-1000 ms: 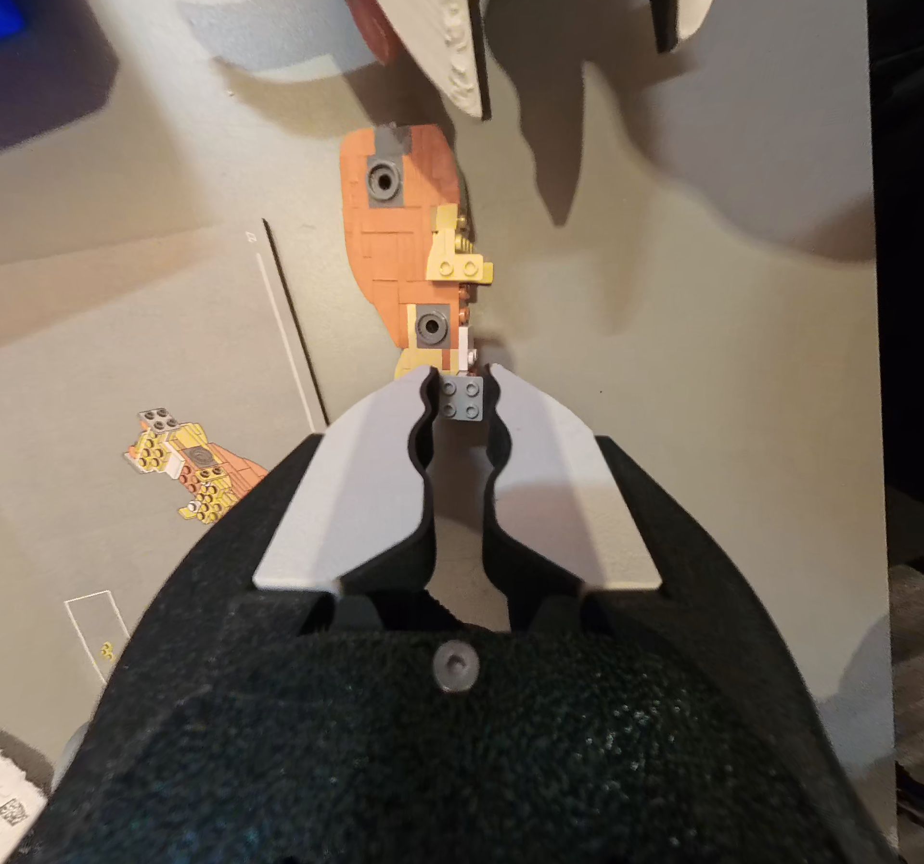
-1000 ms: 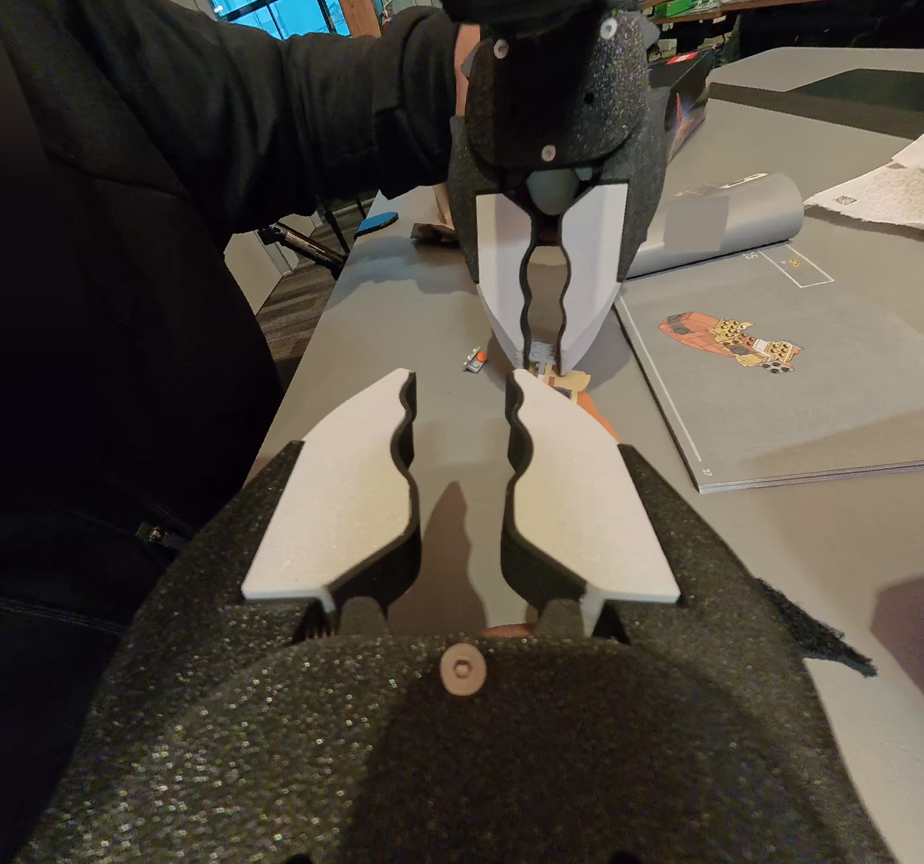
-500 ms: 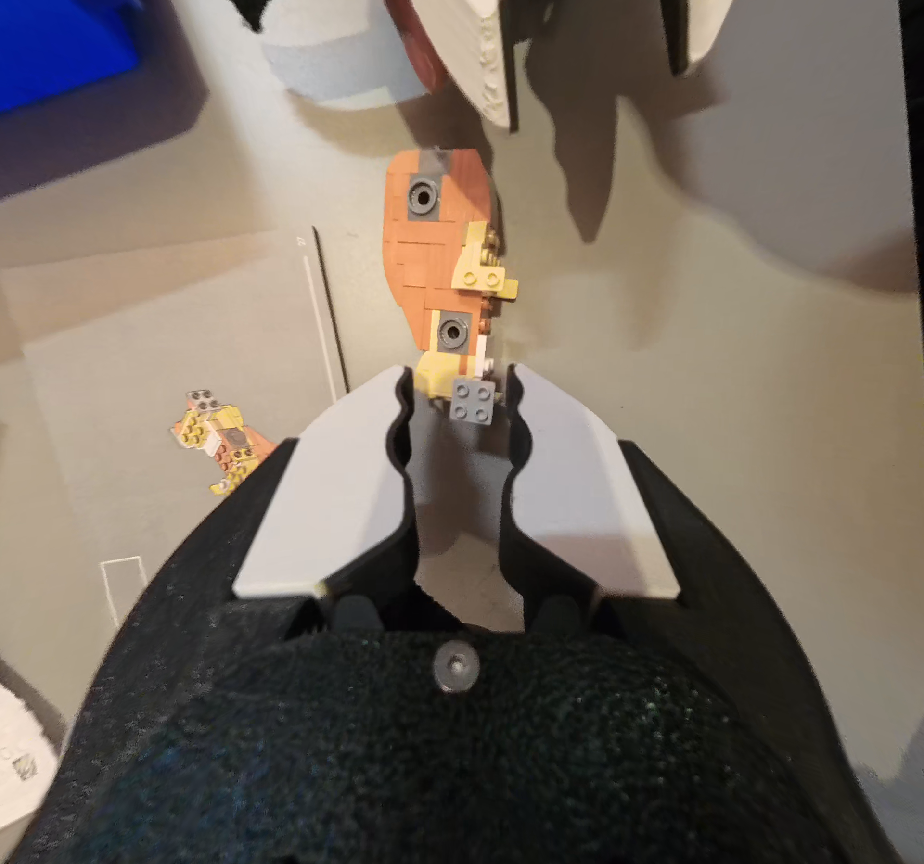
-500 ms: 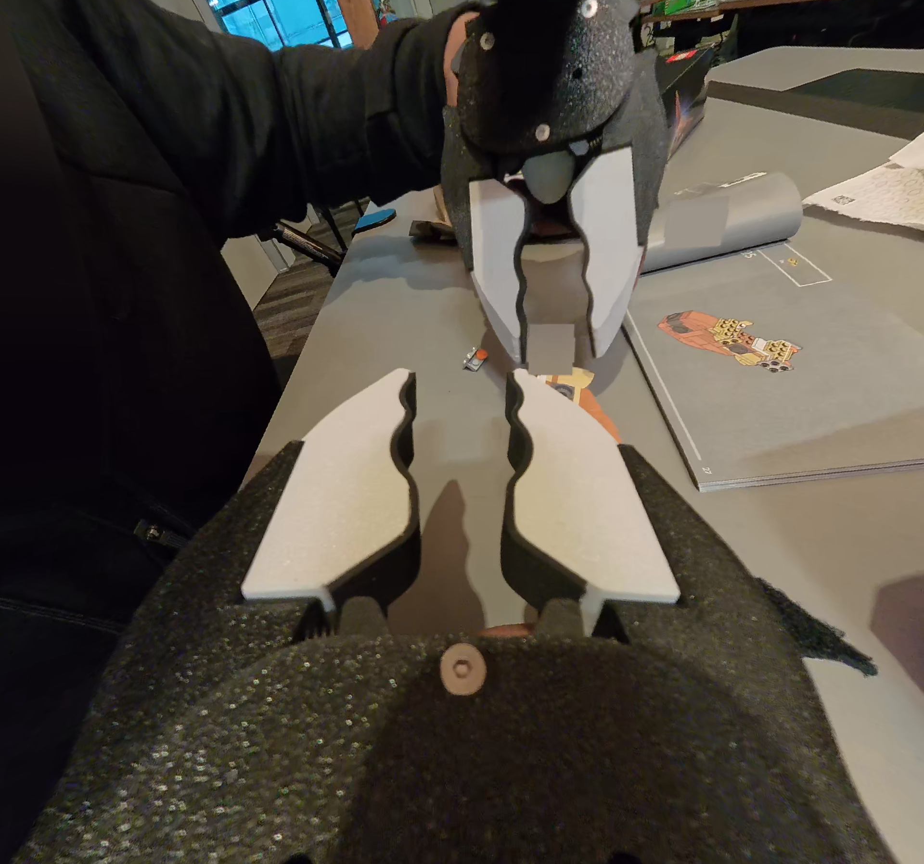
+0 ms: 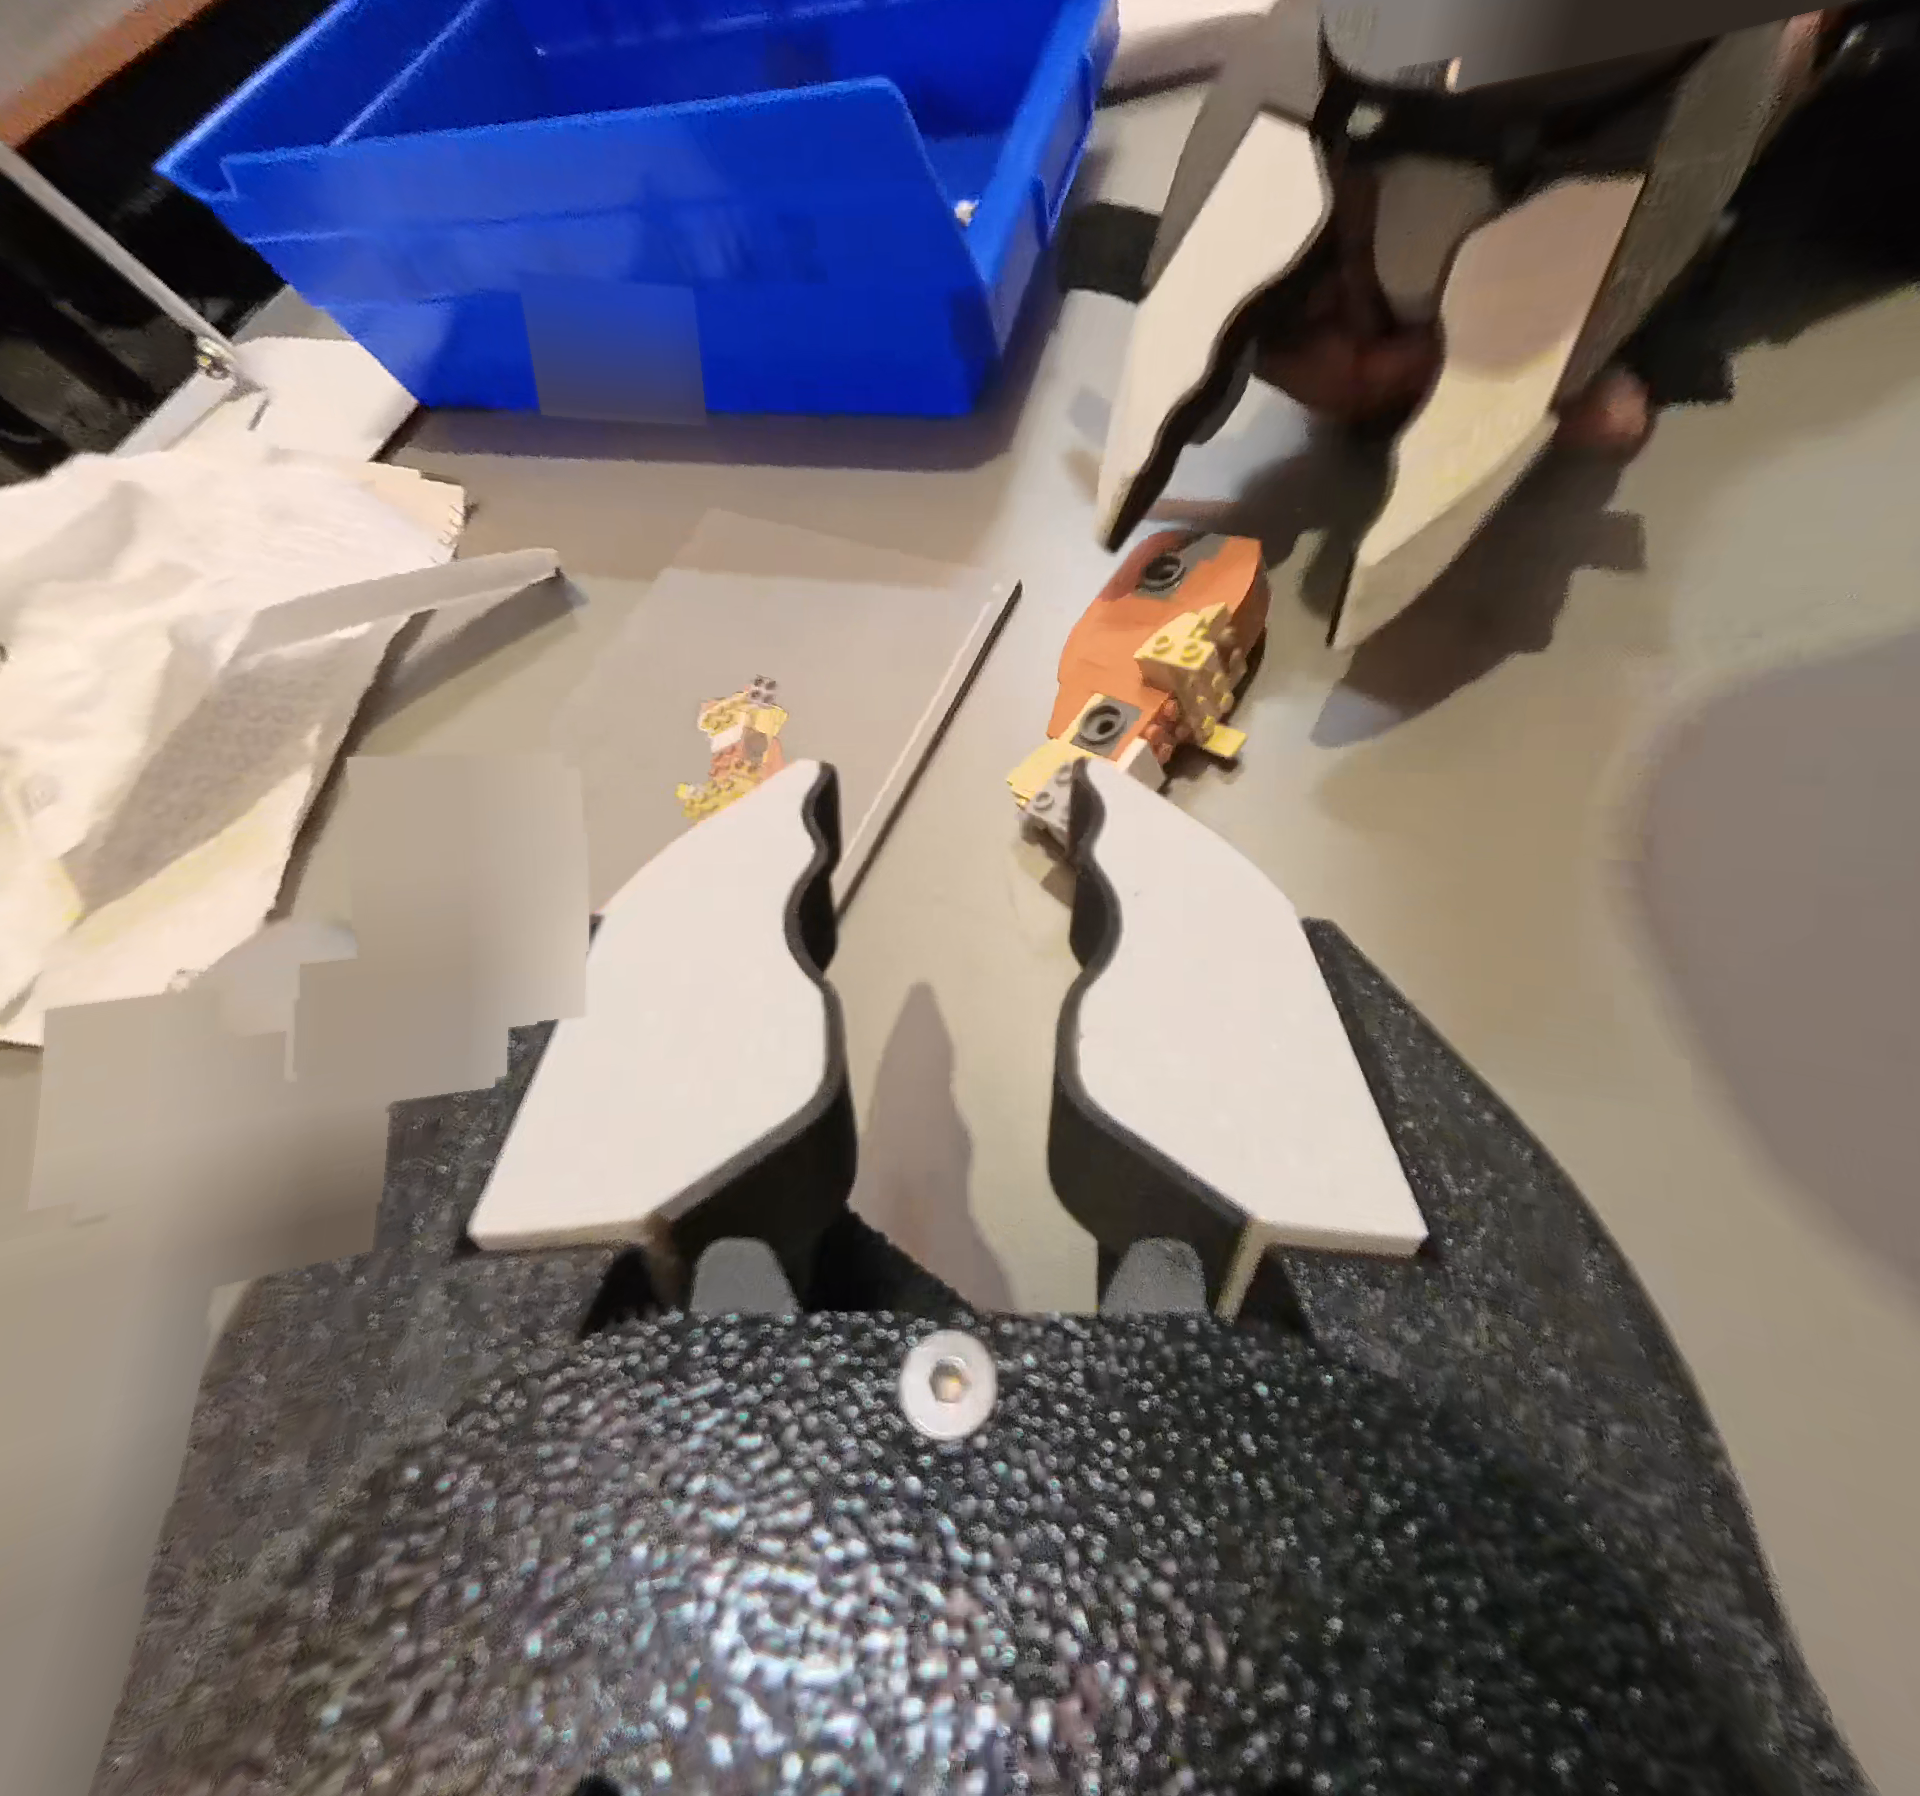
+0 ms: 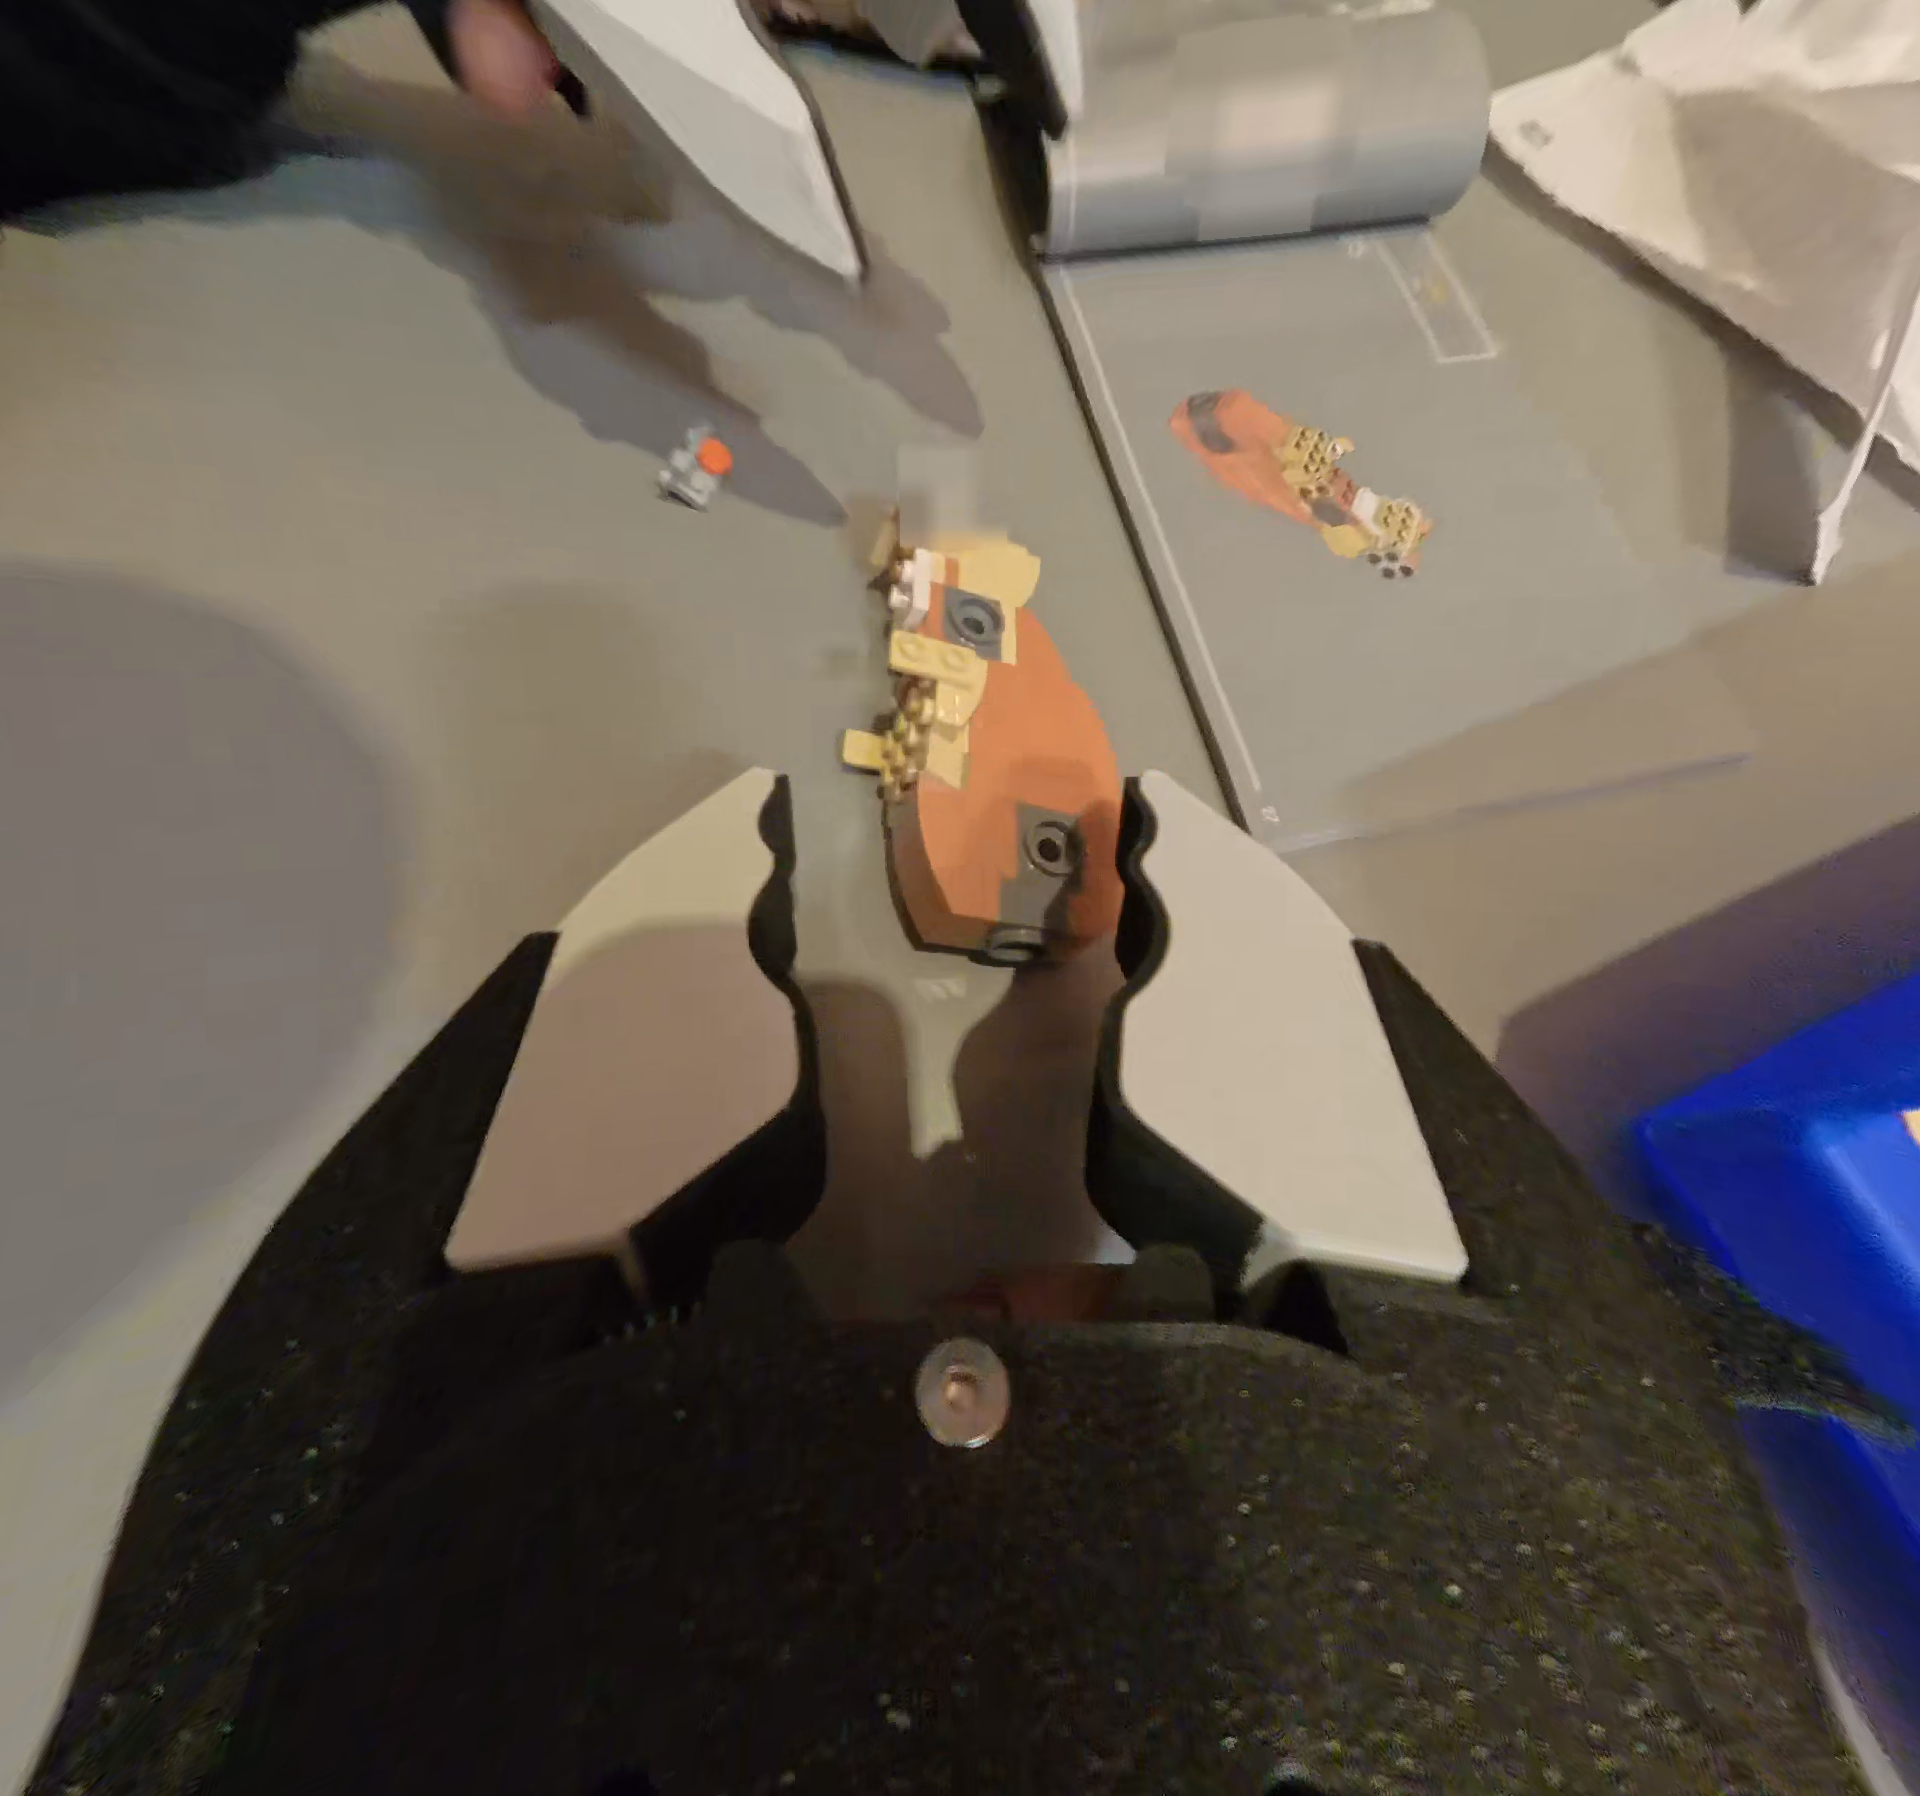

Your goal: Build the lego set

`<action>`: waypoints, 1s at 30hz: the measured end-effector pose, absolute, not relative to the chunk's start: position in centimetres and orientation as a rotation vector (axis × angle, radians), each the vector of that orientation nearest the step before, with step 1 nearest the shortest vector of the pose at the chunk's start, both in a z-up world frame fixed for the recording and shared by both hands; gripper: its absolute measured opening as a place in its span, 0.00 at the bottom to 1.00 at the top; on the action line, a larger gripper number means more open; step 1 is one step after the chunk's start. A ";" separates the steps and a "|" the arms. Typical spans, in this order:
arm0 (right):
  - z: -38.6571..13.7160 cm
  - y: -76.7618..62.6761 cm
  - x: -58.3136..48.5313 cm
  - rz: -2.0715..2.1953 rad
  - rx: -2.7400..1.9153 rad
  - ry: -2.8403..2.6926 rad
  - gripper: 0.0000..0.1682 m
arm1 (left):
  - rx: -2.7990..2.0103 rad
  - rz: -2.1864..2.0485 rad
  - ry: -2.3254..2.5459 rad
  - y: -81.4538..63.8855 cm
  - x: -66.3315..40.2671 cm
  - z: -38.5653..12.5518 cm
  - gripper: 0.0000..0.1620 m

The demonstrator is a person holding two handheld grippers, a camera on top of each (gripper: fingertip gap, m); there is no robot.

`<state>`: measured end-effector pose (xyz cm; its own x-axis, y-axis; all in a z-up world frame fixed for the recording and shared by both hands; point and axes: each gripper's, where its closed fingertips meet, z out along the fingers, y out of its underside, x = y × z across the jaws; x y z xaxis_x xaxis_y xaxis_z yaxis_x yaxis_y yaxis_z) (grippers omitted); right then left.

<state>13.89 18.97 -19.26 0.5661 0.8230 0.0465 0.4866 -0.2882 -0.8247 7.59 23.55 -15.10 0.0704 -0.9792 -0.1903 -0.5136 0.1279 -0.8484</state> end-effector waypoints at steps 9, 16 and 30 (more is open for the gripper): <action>-21.1 20.0 13.6 0.523 -2.151 -1.019 0.37 | -1.647 -0.973 1.223 21.4 6.7 -14.1 0.25; -21.4 20.4 13.4 0.533 -2.232 -0.926 0.30 | -1.678 -1.320 0.854 20.4 5.7 -11.8 0.25; -11.5 20.2 12.2 1.294 -1.711 -0.064 0.30 | -1.616 -1.641 0.282 20.1 5.5 -9.1 0.26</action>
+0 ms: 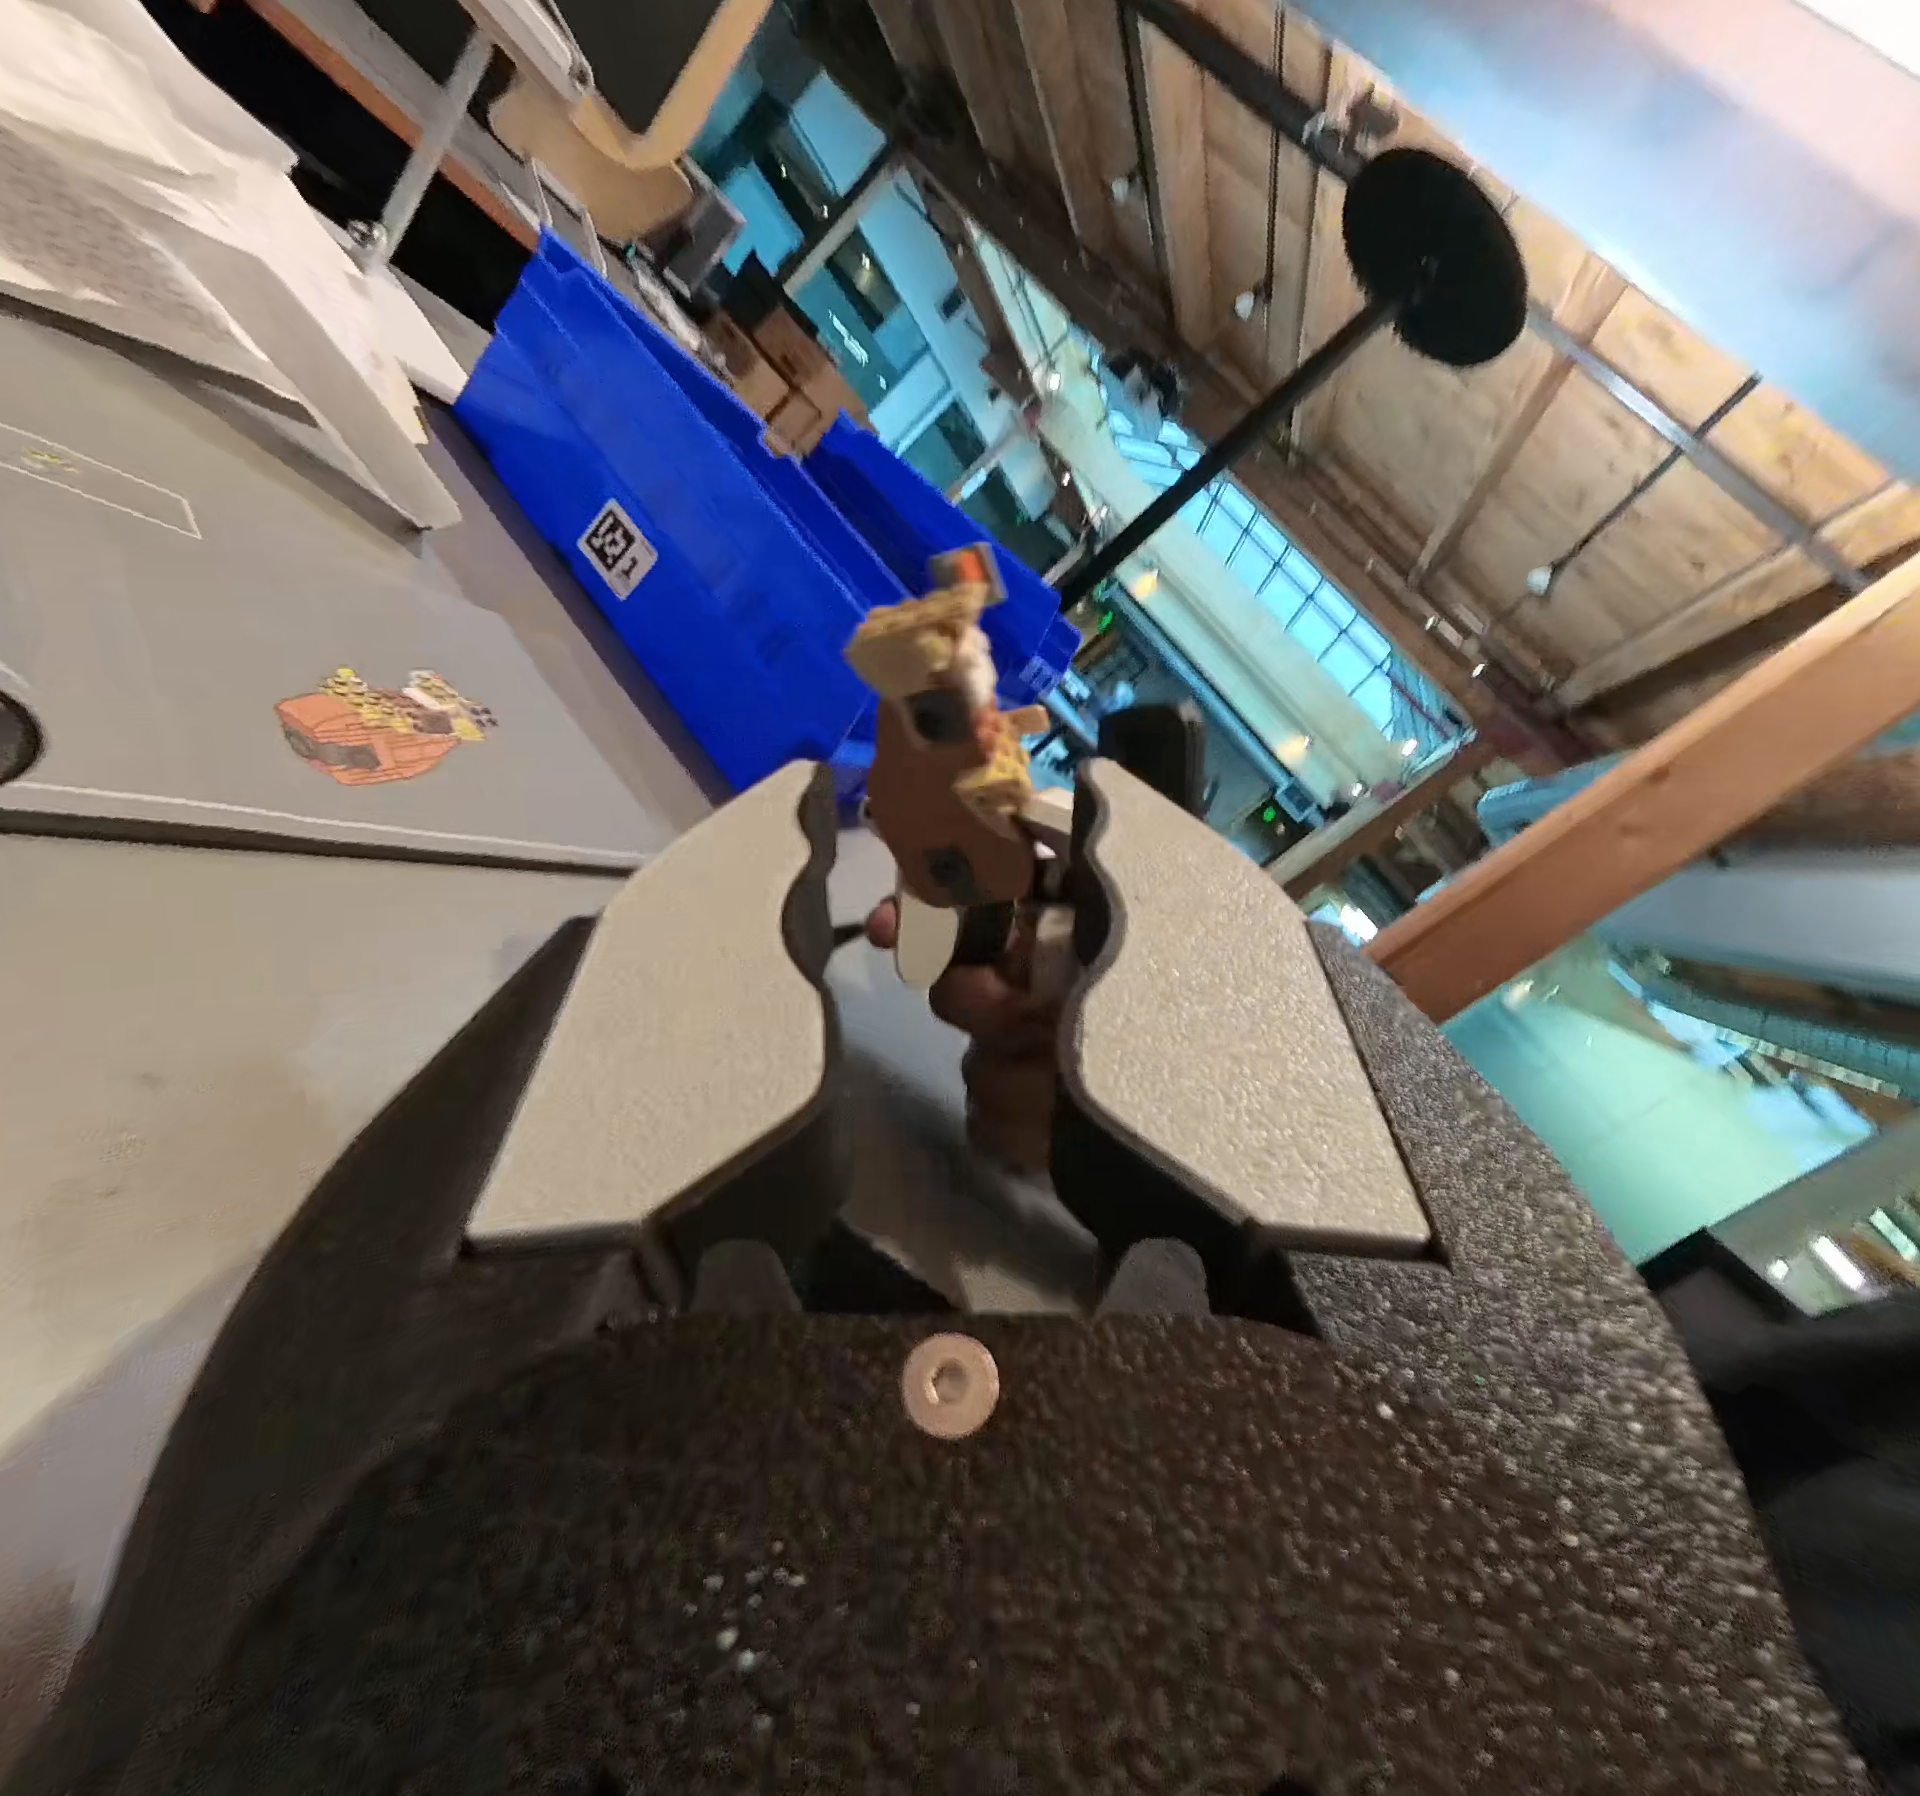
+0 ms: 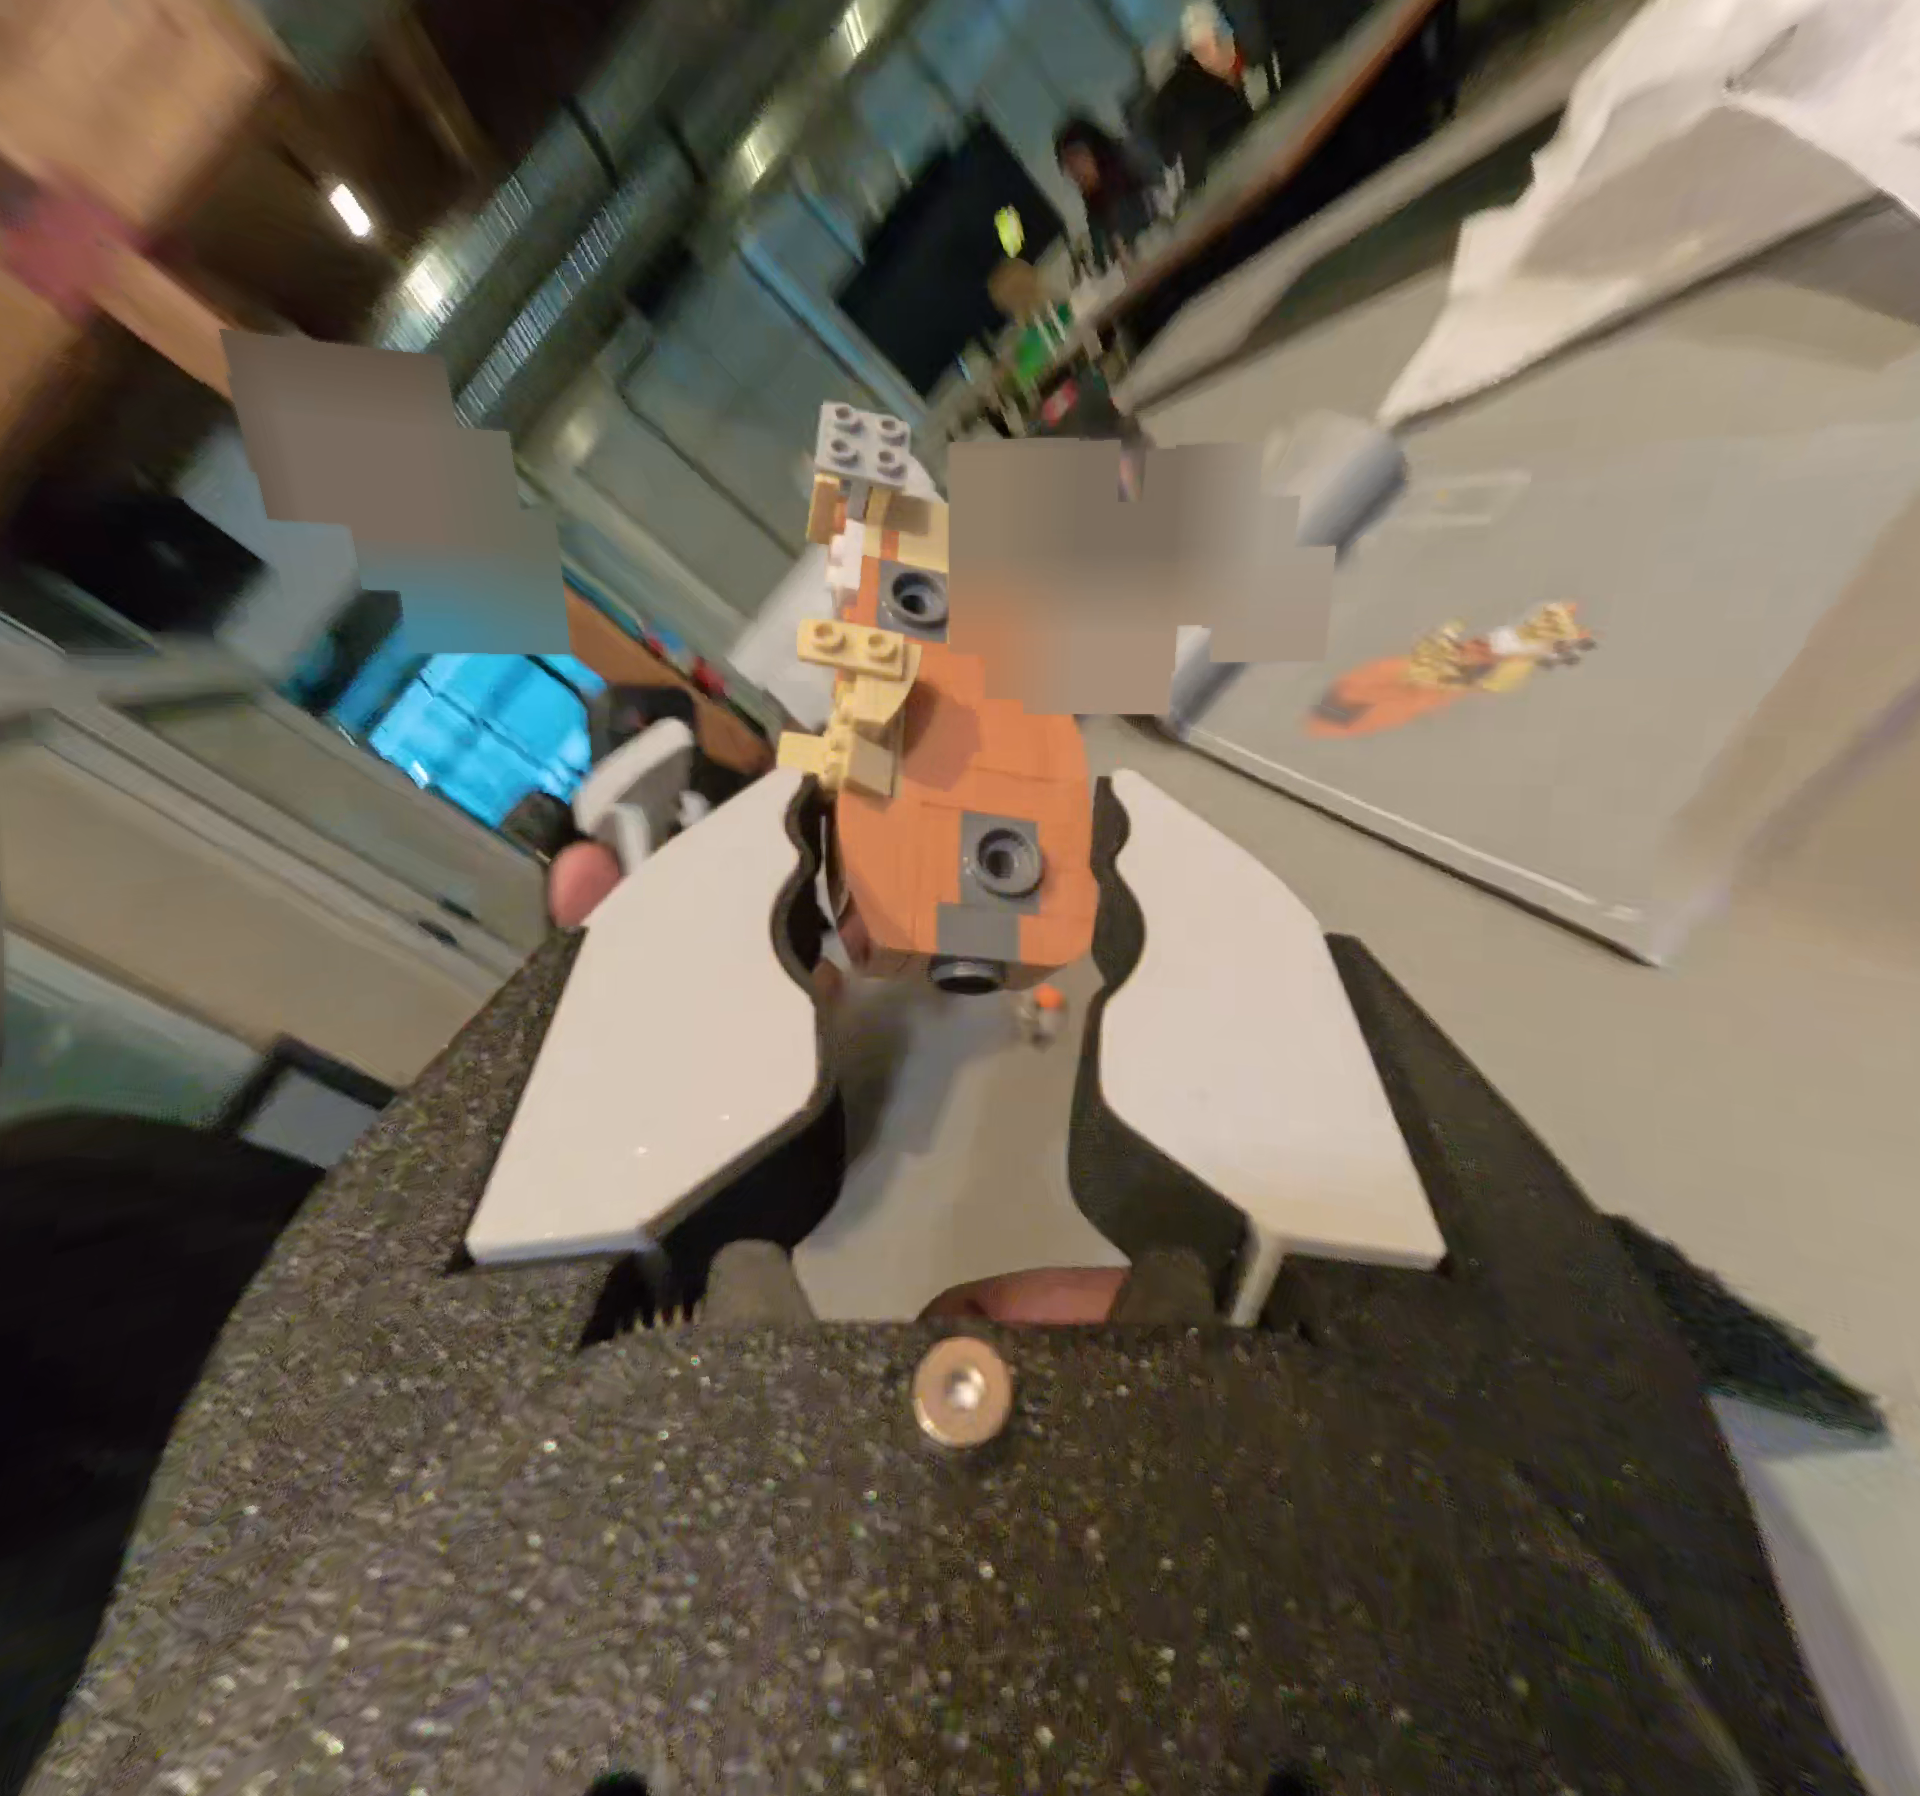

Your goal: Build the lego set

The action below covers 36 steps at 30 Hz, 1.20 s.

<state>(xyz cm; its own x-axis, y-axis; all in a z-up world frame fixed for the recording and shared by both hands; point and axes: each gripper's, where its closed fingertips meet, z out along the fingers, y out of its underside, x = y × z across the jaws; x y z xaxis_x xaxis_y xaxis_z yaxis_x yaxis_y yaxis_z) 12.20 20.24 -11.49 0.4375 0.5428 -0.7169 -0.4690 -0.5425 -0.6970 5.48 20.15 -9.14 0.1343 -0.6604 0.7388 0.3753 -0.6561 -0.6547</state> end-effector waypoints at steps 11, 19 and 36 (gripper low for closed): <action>-8.9 17.2 8.7 1.027 -1.486 -0.004 0.30 | -1.522 -1.792 0.174 19.3 7.7 -6.0 0.32; -8.5 16.3 7.8 0.844 -1.445 -0.053 0.30 | -1.513 -1.899 0.115 18.7 7.8 -5.8 0.31; -8.0 15.6 6.6 0.818 -1.408 -0.036 0.29 | -1.304 -2.074 0.160 17.5 7.2 -3.8 0.26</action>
